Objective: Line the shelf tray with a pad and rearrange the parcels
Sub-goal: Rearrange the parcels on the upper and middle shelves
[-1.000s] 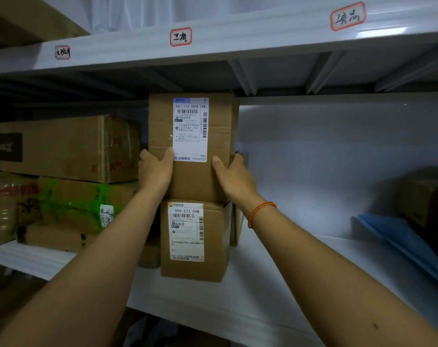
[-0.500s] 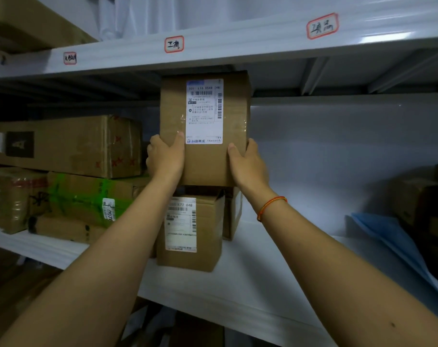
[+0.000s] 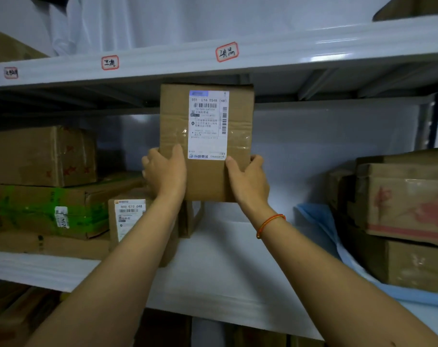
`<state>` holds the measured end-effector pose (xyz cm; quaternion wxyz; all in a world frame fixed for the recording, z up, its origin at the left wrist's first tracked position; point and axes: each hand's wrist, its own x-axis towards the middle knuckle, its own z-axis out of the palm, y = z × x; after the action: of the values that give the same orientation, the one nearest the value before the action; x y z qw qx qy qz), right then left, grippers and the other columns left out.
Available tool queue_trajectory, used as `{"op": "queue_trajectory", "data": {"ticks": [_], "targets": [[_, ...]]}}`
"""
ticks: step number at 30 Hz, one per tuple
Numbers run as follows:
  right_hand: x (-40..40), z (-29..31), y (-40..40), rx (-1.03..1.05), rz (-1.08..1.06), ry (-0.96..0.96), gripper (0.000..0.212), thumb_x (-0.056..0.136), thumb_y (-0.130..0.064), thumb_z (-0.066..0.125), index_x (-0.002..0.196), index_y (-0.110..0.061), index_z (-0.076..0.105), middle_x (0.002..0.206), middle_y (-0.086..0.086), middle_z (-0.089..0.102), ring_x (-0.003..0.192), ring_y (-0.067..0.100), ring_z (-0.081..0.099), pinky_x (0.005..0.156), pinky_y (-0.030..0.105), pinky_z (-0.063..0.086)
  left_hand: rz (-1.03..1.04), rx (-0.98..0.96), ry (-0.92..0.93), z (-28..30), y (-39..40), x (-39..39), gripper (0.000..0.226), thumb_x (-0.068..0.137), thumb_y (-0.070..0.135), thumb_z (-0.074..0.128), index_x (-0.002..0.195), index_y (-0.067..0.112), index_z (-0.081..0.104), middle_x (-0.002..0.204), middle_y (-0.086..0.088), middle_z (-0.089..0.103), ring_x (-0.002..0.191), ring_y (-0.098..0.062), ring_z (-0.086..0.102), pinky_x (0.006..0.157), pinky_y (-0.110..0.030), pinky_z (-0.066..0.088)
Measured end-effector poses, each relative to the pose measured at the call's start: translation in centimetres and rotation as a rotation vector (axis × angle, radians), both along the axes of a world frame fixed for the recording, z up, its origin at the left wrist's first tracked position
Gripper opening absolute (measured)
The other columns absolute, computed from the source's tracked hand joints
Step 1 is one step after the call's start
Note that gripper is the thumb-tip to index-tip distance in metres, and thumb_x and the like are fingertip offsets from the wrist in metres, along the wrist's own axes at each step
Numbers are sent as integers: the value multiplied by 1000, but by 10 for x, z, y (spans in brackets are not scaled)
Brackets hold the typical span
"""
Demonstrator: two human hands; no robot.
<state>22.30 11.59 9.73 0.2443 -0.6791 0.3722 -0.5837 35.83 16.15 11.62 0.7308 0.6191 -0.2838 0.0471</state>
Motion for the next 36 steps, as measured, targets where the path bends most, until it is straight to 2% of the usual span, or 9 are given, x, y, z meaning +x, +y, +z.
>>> {"op": "queue_trajectory", "data": {"ticks": [5, 8, 12, 17, 22, 25, 27, 31, 36], "targets": [[-45, -8, 6, -41, -44, 14, 41, 89, -55, 53, 107, -23, 36, 104, -5, 58, 92, 19, 59, 79, 35, 47, -6, -43, 119, -13, 4, -53, 54, 86, 48, 50, 125, 12, 46, 133, -10, 45, 120, -30, 45, 99, -44, 40], [-66, -12, 11, -68, -80, 29, 42, 87, -58, 52, 107, -24, 36, 107, -1, 60, 91, 21, 60, 79, 36, 48, -3, -121, 205, -27, 8, -78, 56, 83, 52, 48, 121, 11, 46, 131, -11, 46, 118, -33, 47, 100, -49, 41], [-93, -15, 20, -123, -95, 34, 42, 88, -57, 53, 108, -22, 39, 107, -1, 60, 90, 19, 59, 76, 33, 44, 9, -242, 326, -36, 22, -118, 50, 90, 41, 49, 124, 5, 43, 135, -13, 42, 124, -31, 41, 100, -42, 36], [-128, -11, 38, -217, -93, -9, 35, 91, -50, 56, 104, -21, 41, 104, -3, 60, 86, 14, 57, 74, 29, 35, -10, -379, 327, -37, 39, -157, 50, 84, 47, 46, 118, 10, 40, 129, -10, 41, 117, -30, 43, 99, -51, 40], [-152, 7, 61, -392, -140, -88, 40, 83, -62, 44, 101, -27, 37, 98, -6, 58, 77, 6, 54, 62, 14, 34, 2, -572, 194, -18, 66, -189, 37, 85, 39, 49, 107, 10, 39, 118, -5, 41, 104, -20, 45, 92, -41, 43], [-166, 30, 79, -489, -175, -168, 44, 80, -68, 36, 100, -30, 36, 98, -8, 58, 79, 6, 55, 64, 22, 39, -20, -666, 95, 5, 88, -206, 31, 82, 38, 51, 104, 20, 39, 111, 4, 42, 106, -20, 50, 93, -42, 47], [-175, 49, 90, -527, -186, -207, 45, 81, -69, 35, 100, -29, 37, 98, -8, 58, 79, 7, 55, 61, 20, 36, -37, -724, 23, 22, 102, -216, 30, 79, 35, 52, 104, 24, 41, 108, 8, 45, 107, -21, 53, 92, -46, 50], [-196, 96, 106, -567, -193, -238, 41, 91, -62, 41, 103, -23, 39, 102, -6, 61, 84, 11, 57, 61, 19, 34, -56, -791, -129, 61, 121, -231, 35, 81, 24, 52, 115, 16, 49, 116, 0, 56, 102, -13, 58, 84, -27, 53], [-218, 156, 109, -635, -249, -232, 41, 94, -64, 38, 101, -24, 34, 102, -6, 62, 88, 14, 59, 71, 30, 38, -120, -826, -293, 110, 125, -236, 29, 85, 19, 56, 114, 16, 50, 107, 8, 61, 95, -3, 61, 79, -19, 55]]}}
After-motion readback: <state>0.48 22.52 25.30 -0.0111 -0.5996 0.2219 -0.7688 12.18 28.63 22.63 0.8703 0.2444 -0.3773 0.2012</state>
